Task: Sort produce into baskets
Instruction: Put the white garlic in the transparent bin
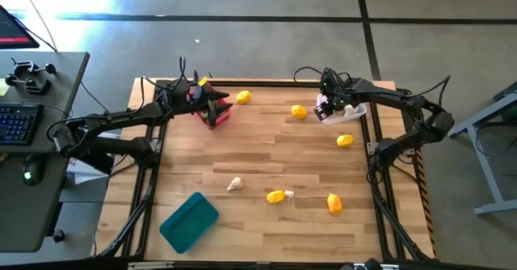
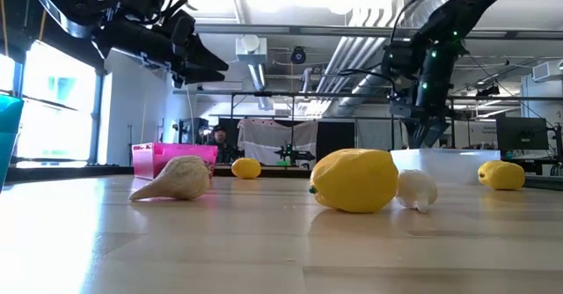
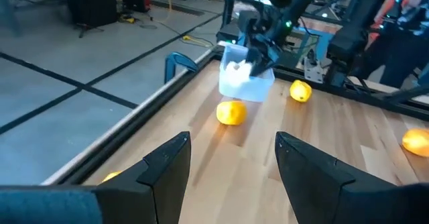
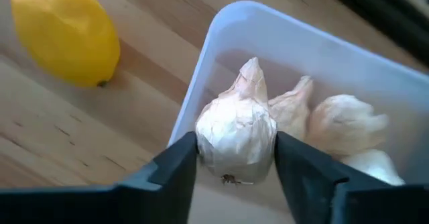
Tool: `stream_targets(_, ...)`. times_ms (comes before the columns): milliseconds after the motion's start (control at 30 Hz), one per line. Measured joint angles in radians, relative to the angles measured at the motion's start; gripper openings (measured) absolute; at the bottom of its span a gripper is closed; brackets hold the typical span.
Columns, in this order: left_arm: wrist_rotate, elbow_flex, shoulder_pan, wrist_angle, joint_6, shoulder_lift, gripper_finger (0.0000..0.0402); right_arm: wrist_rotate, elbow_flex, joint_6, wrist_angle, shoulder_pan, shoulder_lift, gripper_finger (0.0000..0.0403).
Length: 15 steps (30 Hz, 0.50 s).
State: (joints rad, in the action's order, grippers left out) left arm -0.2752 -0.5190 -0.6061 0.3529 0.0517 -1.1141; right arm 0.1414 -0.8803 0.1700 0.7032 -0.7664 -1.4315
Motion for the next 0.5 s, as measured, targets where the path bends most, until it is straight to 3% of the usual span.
stream_targets(133,0.026,0.0,0.043,-0.014,0.0,0.0,0.02,0.084,-0.055,-0.014,0.068,0.038,0.001,0.0223)
stream_targets(233,0.056,-0.012,0.097,-0.026,-0.001,0.0,0.0186,0.151,-0.099,-0.022,0.11,0.076,0.021,0.0207)
stream_targets(333,0.082,-0.05,0.16,-0.098,-0.004,0.0,0.0162,0.158,-0.123,-0.022,0.102,0.117,0.061,0.0153)
stream_targets(500,0.128,-0.098,0.261,-0.209,-0.019,0.0,0.0116,0.156,-0.111,-0.022,0.047,0.191,0.122,0.0026)
